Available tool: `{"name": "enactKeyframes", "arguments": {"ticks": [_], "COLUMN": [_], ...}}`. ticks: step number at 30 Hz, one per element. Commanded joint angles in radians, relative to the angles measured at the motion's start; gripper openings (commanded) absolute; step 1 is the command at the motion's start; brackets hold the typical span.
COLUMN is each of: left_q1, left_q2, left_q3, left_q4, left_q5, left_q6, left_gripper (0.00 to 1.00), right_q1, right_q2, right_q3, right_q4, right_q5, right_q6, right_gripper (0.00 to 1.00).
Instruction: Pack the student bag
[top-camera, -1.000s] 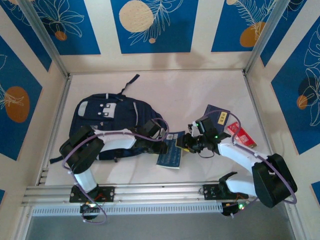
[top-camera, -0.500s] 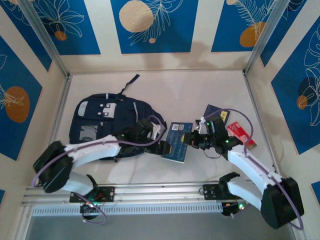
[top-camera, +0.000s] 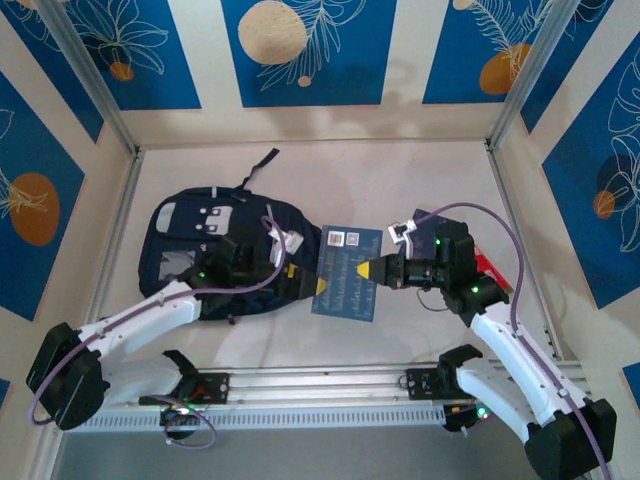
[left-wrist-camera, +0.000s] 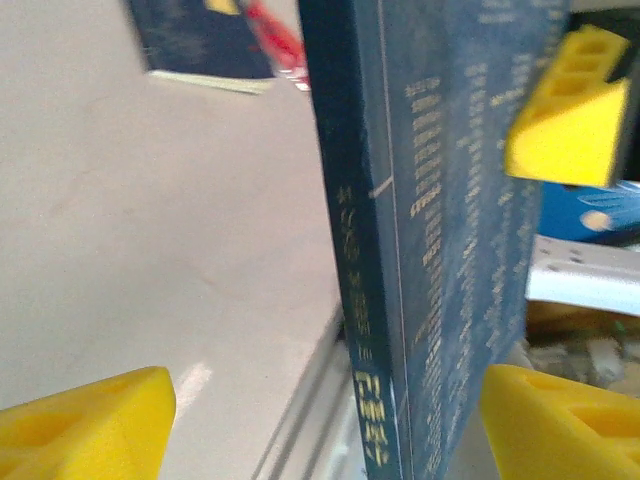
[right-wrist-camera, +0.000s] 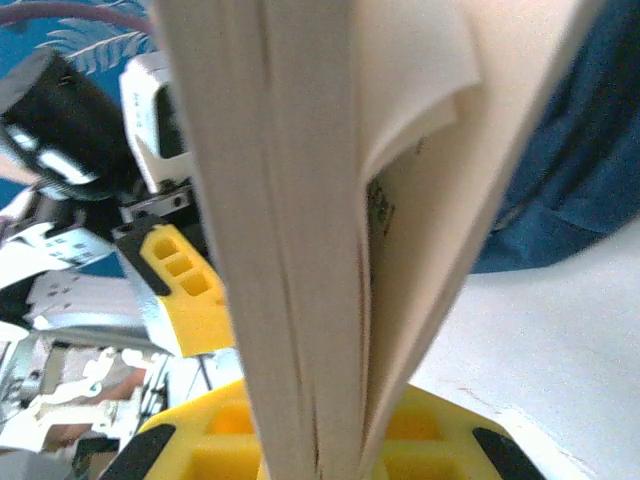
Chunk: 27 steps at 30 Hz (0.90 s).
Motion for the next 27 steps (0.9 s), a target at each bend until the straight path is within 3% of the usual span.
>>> {"name": "enactKeyframes", "arguments": {"ticks": [1,5,9,11,17,23,25,27], "left_q1": [0.005,0.005,0.005,0.005,0.004,0.004,0.008,0.006], "left_q2": [-0.028,0.005,0.040,0.044,0.075,0.092,0.083,0.082], "left_q3": [-0.024,-0.054,-0.095,-0.104,-0.095,-0.100,-0.117,-0.133], "left_q4": [0.248,0.443,0.688,0.720,0.710,0.861,0.943,1.019], "left_q5": [0.181,0.259,0.318,0.319,0.314,0.305,0.242,0.152], "left_q6": [-0.045,-0.158,-0.304,-0.317,-0.323,-0.425,-0.471,-0.524], "left_gripper": [0.78,0.67,0.44,0.33,0.22,0.01,0.00,0.00], "right_q1": [-0.002,0.012,0.013,0.012,0.010,0.004,-0.007,-0.010], "right_q2": [-0.024,-0.023,-0.024,-0.023,-0.017,-0.024,-0.053,-0.106], "right_q3": [0.055,0.056,0.060,0.053,0.050,0.052,0.036,-0.019], "right_q4": [0.041,0.052,-0.006,0.010,0.045,0.023,0.030,0.114], "right_q5": [-0.138,-0.167,-0.125,-0.126,-0.151,-0.101,-0.024,0.071], "right_q6": [-0.010,-0.012,-0.061,-0.052,-0.030,-0.030,0.012,0.116], "right_gripper": [0.00,0.00,0.00,0.00,0.00,0.00,0.13,0.37]}}
